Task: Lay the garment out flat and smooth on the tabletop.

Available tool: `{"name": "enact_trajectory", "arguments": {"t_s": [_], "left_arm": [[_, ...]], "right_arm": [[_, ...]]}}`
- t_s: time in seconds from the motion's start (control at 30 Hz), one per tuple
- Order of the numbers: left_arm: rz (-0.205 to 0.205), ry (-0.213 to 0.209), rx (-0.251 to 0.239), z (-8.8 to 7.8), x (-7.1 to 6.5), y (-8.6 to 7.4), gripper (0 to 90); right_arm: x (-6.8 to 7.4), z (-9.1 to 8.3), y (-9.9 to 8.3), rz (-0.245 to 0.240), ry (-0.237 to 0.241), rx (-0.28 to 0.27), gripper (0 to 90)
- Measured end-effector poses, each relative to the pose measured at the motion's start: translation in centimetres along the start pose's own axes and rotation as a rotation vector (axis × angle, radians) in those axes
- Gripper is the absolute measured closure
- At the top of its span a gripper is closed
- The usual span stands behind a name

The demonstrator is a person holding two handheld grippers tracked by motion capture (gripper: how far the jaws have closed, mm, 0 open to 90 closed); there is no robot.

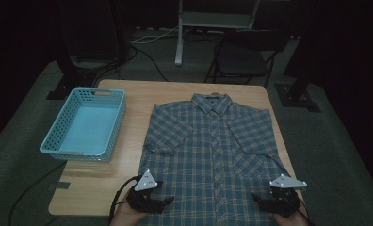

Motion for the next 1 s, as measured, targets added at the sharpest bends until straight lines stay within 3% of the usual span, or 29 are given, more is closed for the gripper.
{"name": "enact_trajectory", "arguments": {"t_s": [0.1,0.27,0.4,0.5,0.6,0.8,0.83,1.0], "left_arm": [[-0.006,-0.008,-0.005,0.0,0.1,0.0,29.1],[-0.011,-0.015,-0.013,0.0,0.1,-0.1,29.0],[0.009,-0.018,-0.004,0.1,-0.1,-0.1,20.7],[0.019,-0.007,-0.003,0.1,-0.3,-0.1,20.3],[0.027,0.010,0.007,0.1,-0.4,-0.2,11.9],[0.007,0.039,-0.037,-0.3,-0.2,-0.2,11.9],[0.007,0.039,-0.037,-0.3,-0.2,-0.2,11.9],[0.009,0.052,-0.025,-0.1,-0.2,-0.2,9.9]], "right_arm": [[-0.8,0.2,2.2,0.008,0.035,-0.036,19.4],[-2.5,0.5,6.5,0.006,0.047,-0.081,19.9],[-3.9,1.0,9.9,0.023,0.053,-0.101,19.9],[-4.8,1.7,12.2,0.039,0.067,-0.115,21.9],[-5.5,2.9,14.2,0.046,0.057,-0.102,22.3],[-6.4,6.3,17.2,0.050,0.040,-0.051,34.0],[-6.4,6.3,17.2,0.050,0.040,-0.051,34.0],[-7.3,10.1,18.6,0.087,0.039,-0.006,39.1]]}}
Point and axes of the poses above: each handheld gripper's, and its own axes: z roughly forward along the jaws, y roughly out of its top, x roughly to its left, the point moved 2 cm from there along z, roughly forward along the jaws, and after that the axes turned 2 degrees about y, right-handed, at the moved point
